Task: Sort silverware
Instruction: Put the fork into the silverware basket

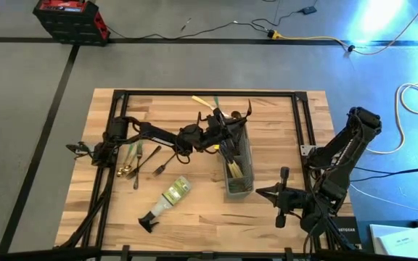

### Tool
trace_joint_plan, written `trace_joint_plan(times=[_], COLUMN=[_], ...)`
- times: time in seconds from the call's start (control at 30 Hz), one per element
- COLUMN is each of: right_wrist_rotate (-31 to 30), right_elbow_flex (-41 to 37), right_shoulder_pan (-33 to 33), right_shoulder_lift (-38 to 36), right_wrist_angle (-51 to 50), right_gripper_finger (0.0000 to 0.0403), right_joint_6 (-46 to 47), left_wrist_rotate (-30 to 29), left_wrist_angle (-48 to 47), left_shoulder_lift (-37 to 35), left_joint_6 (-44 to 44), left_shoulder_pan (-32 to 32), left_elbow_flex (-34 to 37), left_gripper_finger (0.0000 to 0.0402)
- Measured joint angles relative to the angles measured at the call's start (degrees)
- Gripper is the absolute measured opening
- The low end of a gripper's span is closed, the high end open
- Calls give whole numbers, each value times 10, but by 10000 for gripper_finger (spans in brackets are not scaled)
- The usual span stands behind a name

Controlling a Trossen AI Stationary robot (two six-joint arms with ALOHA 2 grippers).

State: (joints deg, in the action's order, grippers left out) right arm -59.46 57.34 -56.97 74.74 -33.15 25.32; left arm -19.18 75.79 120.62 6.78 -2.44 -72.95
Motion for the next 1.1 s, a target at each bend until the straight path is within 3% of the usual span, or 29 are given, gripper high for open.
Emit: trace_joint_plan(times=[0.7,0.77,0.83,0.93,1.1], right_wrist_rotate=[2,6,6,6,6], right_elbow_flex=[0,0,0,0,0], right_shoulder_pan=[0,0,0,0,0], right_shoulder_lift=[0,0,0,0,1], right_wrist_angle=[0,0,0,0,0], right_gripper_finger=[0,0,0,0,0], right_joint_6=[4,4,4,4,13], left_wrist_rotate=[4,39,118,194,191], left_wrist_angle=[-11,14,6,-139,-471], left_shoulder_lift=[-2,-2,-3,-24,-68], left_joint_6=[-14,-31,-74,-141,-280], left_shoulder_pan=[0,0,0,5,21], left_elbow_flex=[0,0,-7,-22,-90], left_gripper_finger=[73,74,74,75,75])
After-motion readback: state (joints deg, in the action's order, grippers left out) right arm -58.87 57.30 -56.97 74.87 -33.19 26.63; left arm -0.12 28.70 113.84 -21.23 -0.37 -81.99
